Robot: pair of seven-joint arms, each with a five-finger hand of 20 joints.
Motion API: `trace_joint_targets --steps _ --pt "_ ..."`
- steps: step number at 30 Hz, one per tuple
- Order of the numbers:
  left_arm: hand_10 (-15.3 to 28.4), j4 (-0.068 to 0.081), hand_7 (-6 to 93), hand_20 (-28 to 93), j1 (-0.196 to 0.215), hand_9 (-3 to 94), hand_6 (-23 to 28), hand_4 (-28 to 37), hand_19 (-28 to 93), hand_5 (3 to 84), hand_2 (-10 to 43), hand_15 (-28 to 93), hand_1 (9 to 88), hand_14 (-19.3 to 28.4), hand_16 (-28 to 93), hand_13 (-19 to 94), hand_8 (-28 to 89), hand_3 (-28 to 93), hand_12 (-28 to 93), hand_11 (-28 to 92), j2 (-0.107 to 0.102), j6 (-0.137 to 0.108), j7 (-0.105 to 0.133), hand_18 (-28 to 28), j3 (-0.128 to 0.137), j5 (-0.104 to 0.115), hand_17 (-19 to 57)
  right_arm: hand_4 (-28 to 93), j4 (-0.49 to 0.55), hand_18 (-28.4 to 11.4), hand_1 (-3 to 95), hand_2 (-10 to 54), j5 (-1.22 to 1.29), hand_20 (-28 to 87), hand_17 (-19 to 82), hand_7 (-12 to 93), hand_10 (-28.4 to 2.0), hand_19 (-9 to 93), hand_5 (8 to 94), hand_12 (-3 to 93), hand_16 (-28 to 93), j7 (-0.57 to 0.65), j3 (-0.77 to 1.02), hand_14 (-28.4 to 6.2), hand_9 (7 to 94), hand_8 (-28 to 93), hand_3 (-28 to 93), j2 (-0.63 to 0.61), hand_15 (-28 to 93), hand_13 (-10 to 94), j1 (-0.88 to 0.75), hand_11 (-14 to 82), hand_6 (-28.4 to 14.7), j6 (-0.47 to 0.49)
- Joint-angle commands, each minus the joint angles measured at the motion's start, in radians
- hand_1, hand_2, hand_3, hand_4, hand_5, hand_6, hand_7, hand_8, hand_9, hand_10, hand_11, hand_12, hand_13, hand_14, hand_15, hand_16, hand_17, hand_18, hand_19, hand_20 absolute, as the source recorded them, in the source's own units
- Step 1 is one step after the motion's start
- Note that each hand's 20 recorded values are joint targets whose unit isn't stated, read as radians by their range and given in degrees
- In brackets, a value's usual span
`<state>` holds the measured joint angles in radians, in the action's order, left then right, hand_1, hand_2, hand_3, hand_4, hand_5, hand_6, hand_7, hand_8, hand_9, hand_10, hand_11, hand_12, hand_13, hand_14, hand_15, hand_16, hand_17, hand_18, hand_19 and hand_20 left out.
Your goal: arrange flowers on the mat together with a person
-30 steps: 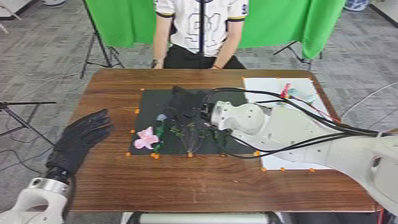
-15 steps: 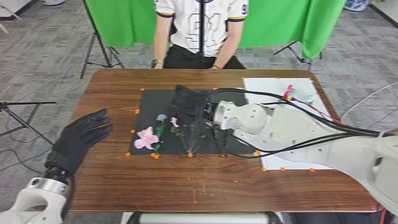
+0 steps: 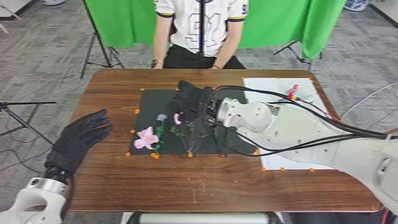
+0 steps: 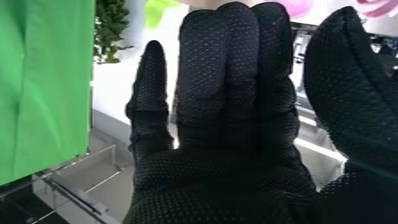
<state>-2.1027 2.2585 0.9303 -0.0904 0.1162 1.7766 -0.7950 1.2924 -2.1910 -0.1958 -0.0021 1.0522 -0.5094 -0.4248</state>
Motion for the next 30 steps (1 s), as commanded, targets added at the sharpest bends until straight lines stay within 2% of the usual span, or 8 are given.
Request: trace_joint_targets --steps 1,5,7,10,16,20,22,30 --pt "12.0 -0.001 18.0 7 0.017 32.4 4.7 -26.1 49 36.9 -0.8 34 26.5 15.1 -1 28 -8 72 17 24 0.006 0.006 -0.01 20.6 0.001 -0.002 -5.9 -28 0.041 -13.7 36.1 -9.5 0.009 38 21 52 -6.2 58 62.9 36.8 27 -0.033 0.04 -3.2 69.2 -3 81 -0.018 59 62 -0.015 34.2 3.5 0.02" --pt "11.9 -0.001 18.0 7 0.016 32.5 4.7 -26.1 49 36.8 -0.8 34 26.5 15.0 -1 28 -9 72 17 24 0.006 0.007 -0.009 20.6 0.001 -0.003 -5.9 -28 0.042 -13.7 37.3 -9.5 -0.005 38 21 49 -6.1 57 65.3 38.9 28 -0.027 0.022 -3.2 69.5 -8 82 -0.014 59 61 -0.018 31.8 4.2 0.003" --pt "11.9 0.0 18.0 7 0.015 32.5 4.7 -26.1 49 36.8 -0.7 34 26.6 15.0 -1 28 -9 72 17 24 0.006 0.006 -0.009 20.6 0.001 -0.003 -5.9 -28 0.044 -13.6 40.2 -9.5 -0.007 38 22 49 -5.1 57 65.9 46.1 35 -0.027 0.026 -2.2 72.0 -6 83 -0.015 55 61 -0.021 23.4 4.4 0.016" --pt "11.9 -0.001 18.0 7 0.018 32.5 4.7 -26.1 49 36.8 -0.7 34 26.5 15.1 -1 28 -9 72 17 24 0.007 0.006 -0.01 20.6 0.002 -0.002 -5.9 -28 0.042 -13.4 43.8 -9.5 -0.002 37 22 54 -4.4 57 63.9 49.0 40 -0.017 0.016 -0.5 72.9 0 84 -0.014 52 61 -0.02 20.4 4.5 0.002" --pt "11.8 -0.001 18.0 7 0.018 32.4 4.7 -26.1 49 36.8 -0.8 34 26.4 15.0 -1 28 -9 72 17 24 0.007 0.005 -0.008 20.6 0.001 -0.003 -5.8 -28 0.04 -12.7 46.5 -9.5 0.005 37 22 63 -3.8 57 59.2 51.9 42 0.005 0.002 0.9 70.9 9 83 -0.011 52 61 -0.014 25.1 7.2 -0.021" --pt "11.9 0.0 18.1 7 0.016 32.4 4.7 -26.2 49 36.8 -0.8 34 26.4 15.0 -1 28 -9 72 17 24 0.008 0.005 -0.008 20.6 0.001 -0.003 -5.8 -28 0.039 -12.6 46.6 -9.5 0.003 37 22 68 -3.6 57 57.4 52.6 42 0.017 -0.001 1.1 68.6 11 82 -0.01 53 61 -0.012 30.5 7.7 -0.027" --pt "11.9 0.0 18.0 7 0.016 32.4 4.7 -26.2 49 36.8 -0.8 34 26.4 15.0 -1 28 -9 72 17 24 0.007 0.006 -0.009 20.6 0.0 -0.003 -5.9 -28 0.04 -12.6 45.3 -9.5 0.0 37 22 73 -3.6 58 55.6 52.1 43 0.022 -0.001 1.1 67.8 11 82 -0.013 54 61 -0.012 32.4 8.2 -0.024" --pt "11.9 -0.002 17.9 7 0.022 32.4 4.8 -26.2 49 36.9 -0.7 34 26.5 15.0 -1 28 -8 72 17 24 0.008 0.003 -0.008 20.6 0.004 -0.003 -5.9 -28 0.032 -12.7 42.1 -9.5 -0.006 37 22 81 -3.7 58 54.7 53.0 40 0.045 -0.005 -0.9 65.9 12 82 -0.013 58 59 -0.011 36.3 8.2 -0.034"
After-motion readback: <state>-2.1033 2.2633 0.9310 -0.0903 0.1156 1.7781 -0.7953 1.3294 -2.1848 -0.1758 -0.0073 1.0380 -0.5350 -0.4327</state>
